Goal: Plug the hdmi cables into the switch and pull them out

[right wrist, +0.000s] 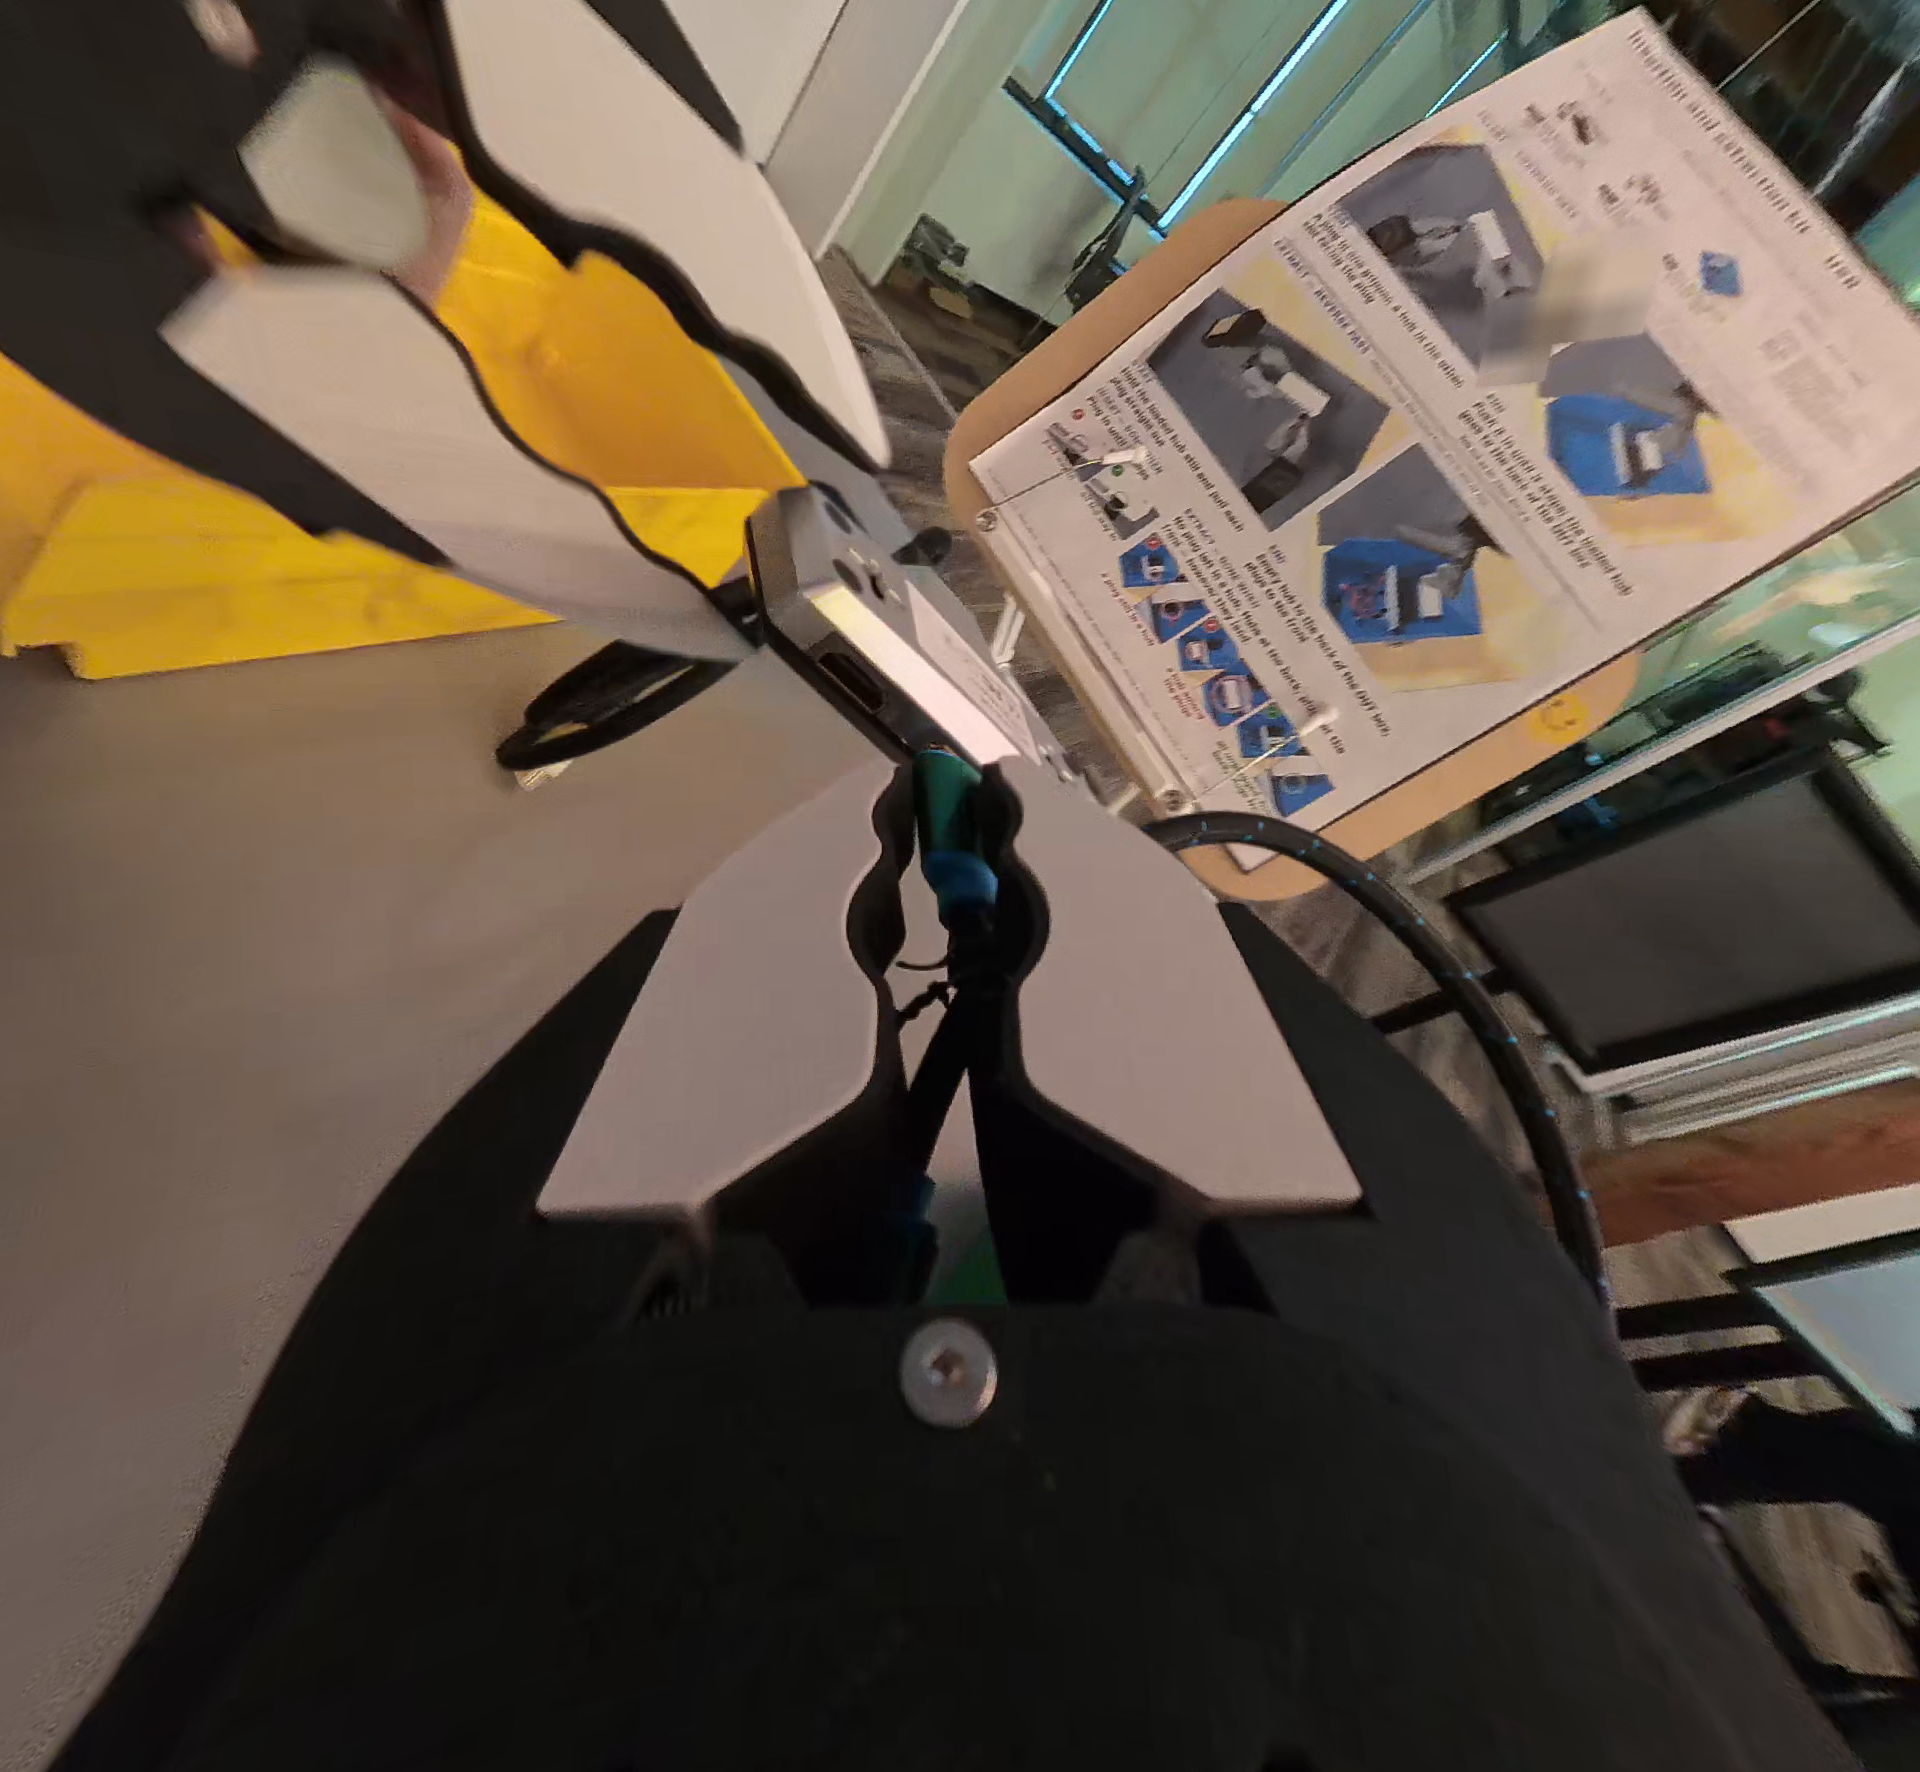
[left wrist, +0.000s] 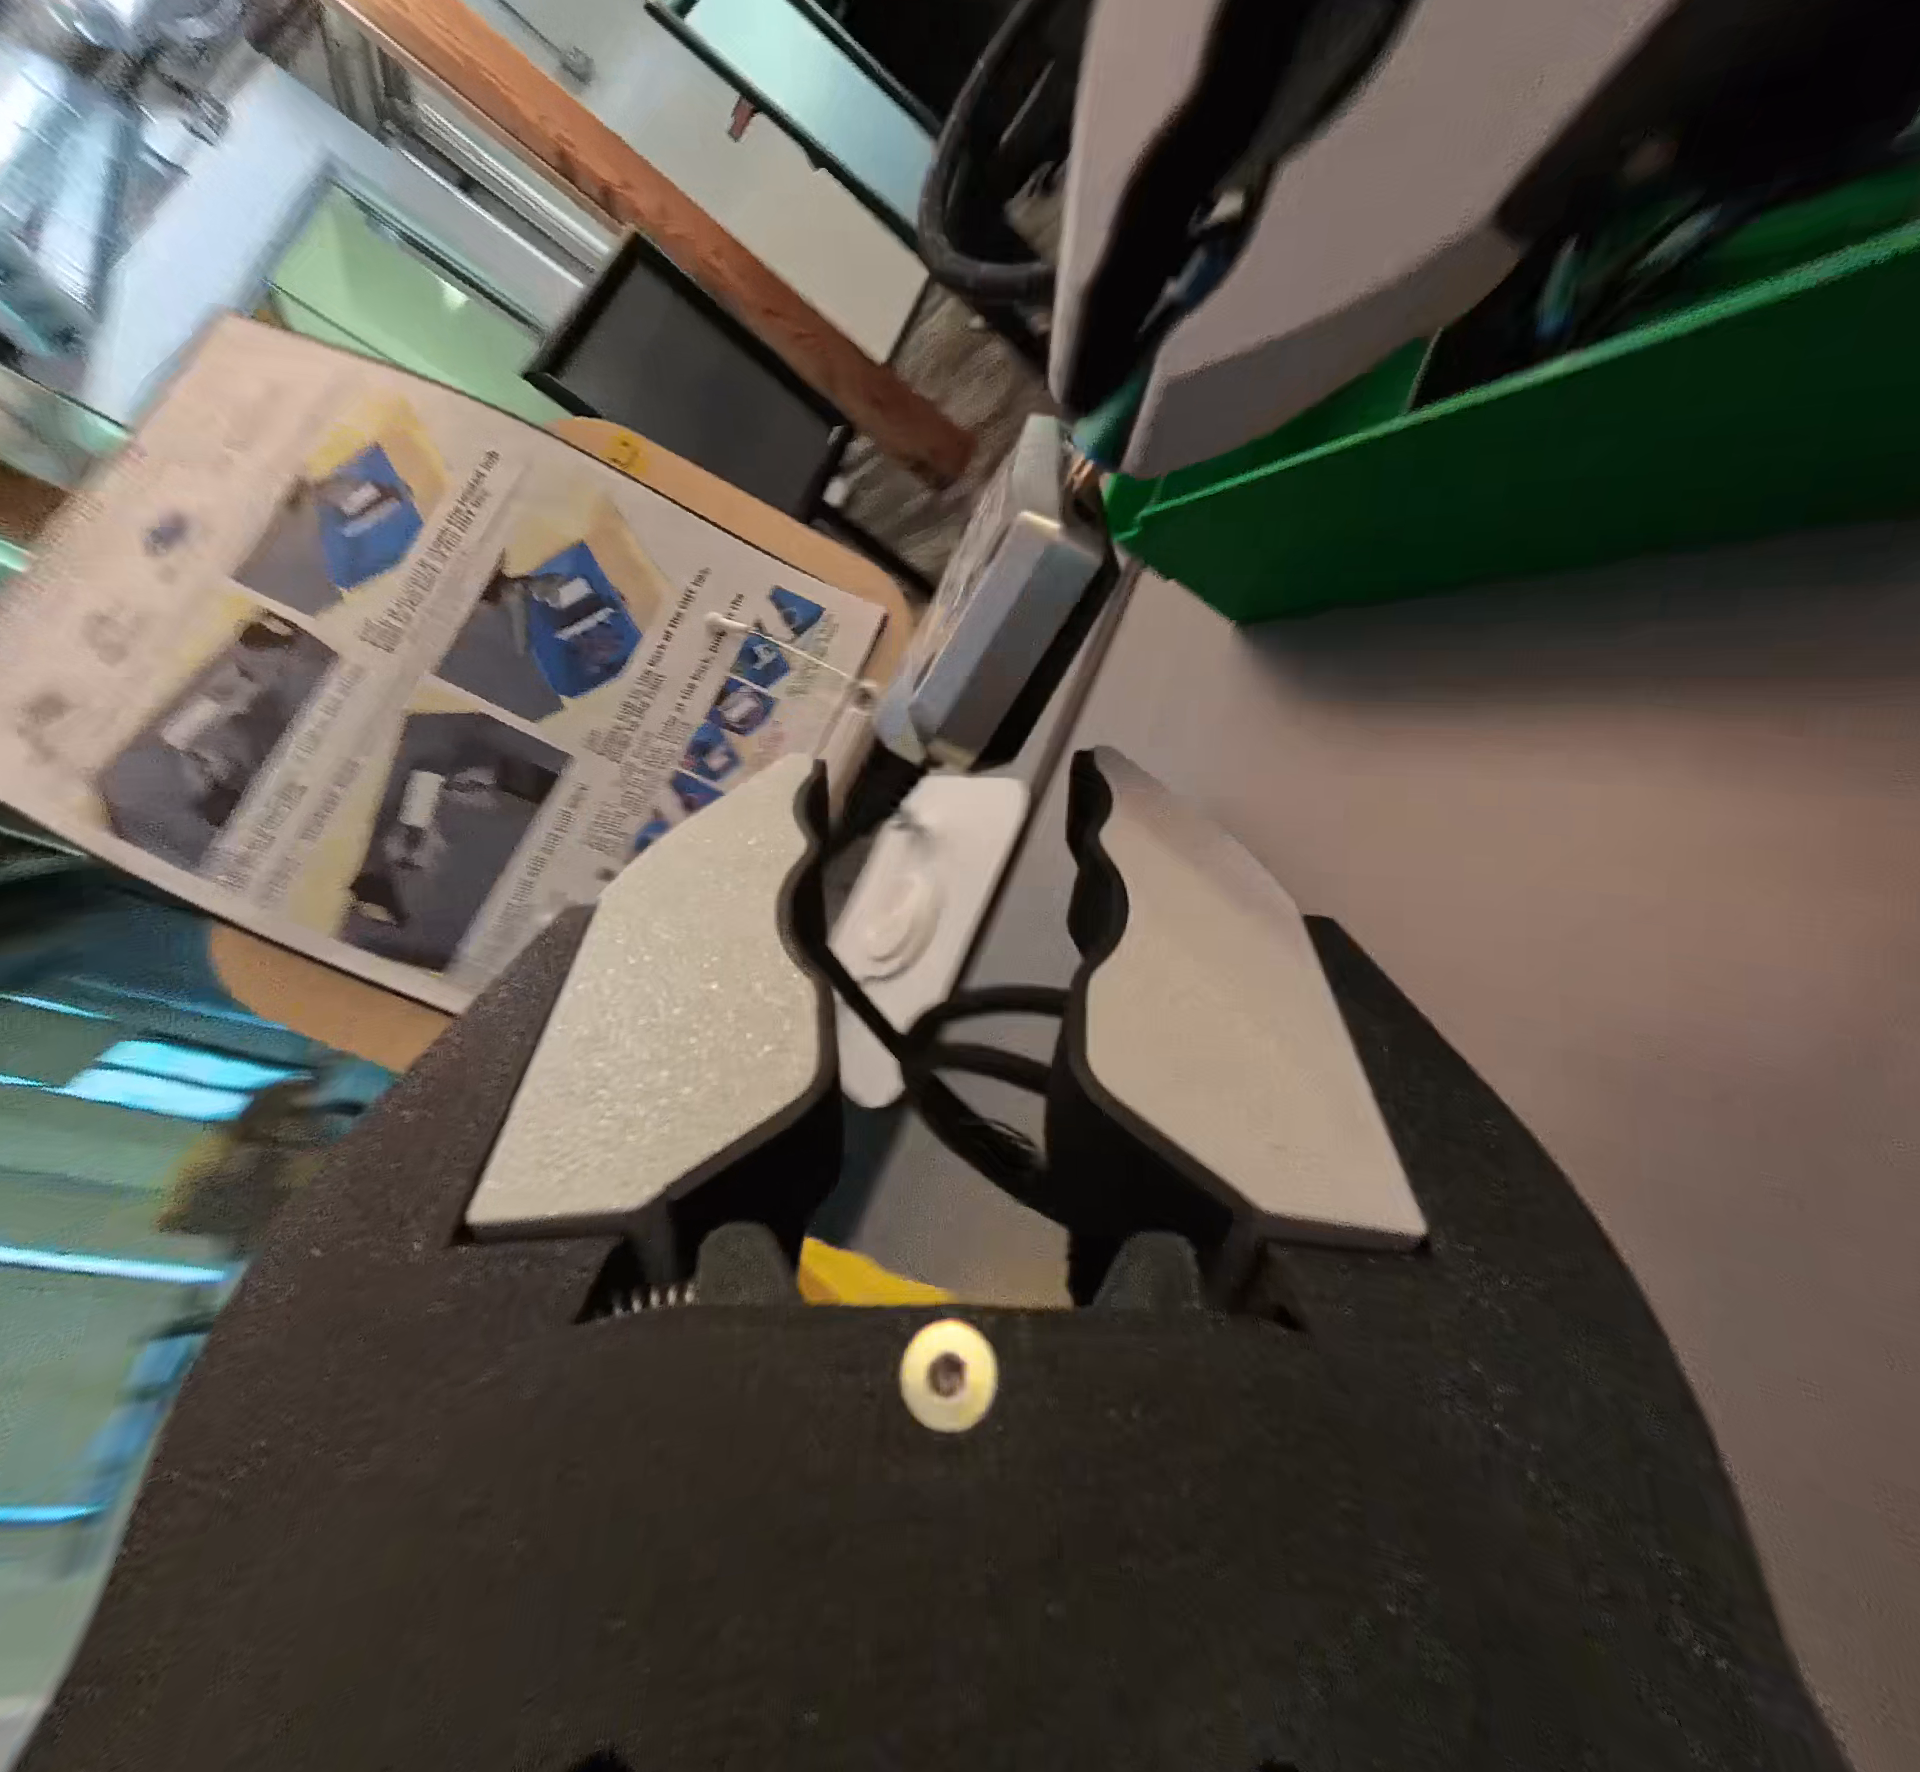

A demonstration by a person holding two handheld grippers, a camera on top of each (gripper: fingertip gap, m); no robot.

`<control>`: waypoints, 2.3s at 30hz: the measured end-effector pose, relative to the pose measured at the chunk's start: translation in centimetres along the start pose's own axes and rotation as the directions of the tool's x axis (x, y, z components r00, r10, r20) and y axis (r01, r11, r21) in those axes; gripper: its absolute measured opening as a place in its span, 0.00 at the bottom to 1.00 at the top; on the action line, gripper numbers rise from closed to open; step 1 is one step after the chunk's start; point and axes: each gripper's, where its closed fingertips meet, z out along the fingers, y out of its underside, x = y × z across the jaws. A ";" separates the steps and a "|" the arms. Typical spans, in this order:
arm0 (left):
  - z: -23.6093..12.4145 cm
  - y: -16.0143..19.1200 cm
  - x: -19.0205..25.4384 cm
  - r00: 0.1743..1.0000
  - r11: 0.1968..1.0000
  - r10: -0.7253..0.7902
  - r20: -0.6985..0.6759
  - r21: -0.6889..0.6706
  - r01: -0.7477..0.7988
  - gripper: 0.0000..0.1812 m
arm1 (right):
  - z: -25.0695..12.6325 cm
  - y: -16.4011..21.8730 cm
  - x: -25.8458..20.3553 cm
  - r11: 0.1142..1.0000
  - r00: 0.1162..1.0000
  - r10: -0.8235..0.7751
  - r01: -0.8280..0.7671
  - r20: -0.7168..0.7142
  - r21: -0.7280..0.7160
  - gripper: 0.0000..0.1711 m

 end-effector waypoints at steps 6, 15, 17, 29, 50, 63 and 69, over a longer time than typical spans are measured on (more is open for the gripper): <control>-1.5 -1.6 1.1 0.831 0.859 -0.506 -0.232 -0.046 0.510 0.33 | -0.2 -0.6 0.1 0.990 0.985 -0.134 0.138 -0.107 0.029 0.07; 0.5 -1.6 1.1 0.712 0.728 -0.671 -0.207 -0.004 0.685 0.29 | 0.4 -0.6 -0.8 0.978 0.960 -0.195 0.206 -0.201 0.033 0.06; 0.8 -1.5 1.0 0.729 0.739 -0.661 -0.176 0.012 0.673 0.29 | 0.6 -0.3 -0.7 0.979 0.954 -0.195 0.205 -0.225 0.021 0.06; 0.1 -1.6 1.6 0.816 0.802 -0.578 -0.020 0.168 0.573 0.28 | 0.8 0.3 -1.1 0.997 0.991 0.068 -0.063 -0.112 0.047 0.10; -3.9 -1.0 1.7 0.876 0.986 -0.069 -0.477 0.103 0.134 0.26 | -2.8 -0.9 -3.9 0.946 0.959 -0.282 0.277 0.008 0.171 0.06; -2.3 0.7 6.4 0.696 0.991 0.086 -0.713 -0.009 -0.131 0.22 | -4.3 -1.0 -6.0 0.871 0.880 -0.470 0.451 0.065 0.194 0.05; -1.9 0.3 4.9 0.791 0.972 0.208 -0.576 0.029 -0.235 0.21 | -3.9 -1.2 -4.5 0.934 0.942 -0.329 0.314 0.065 0.170 0.11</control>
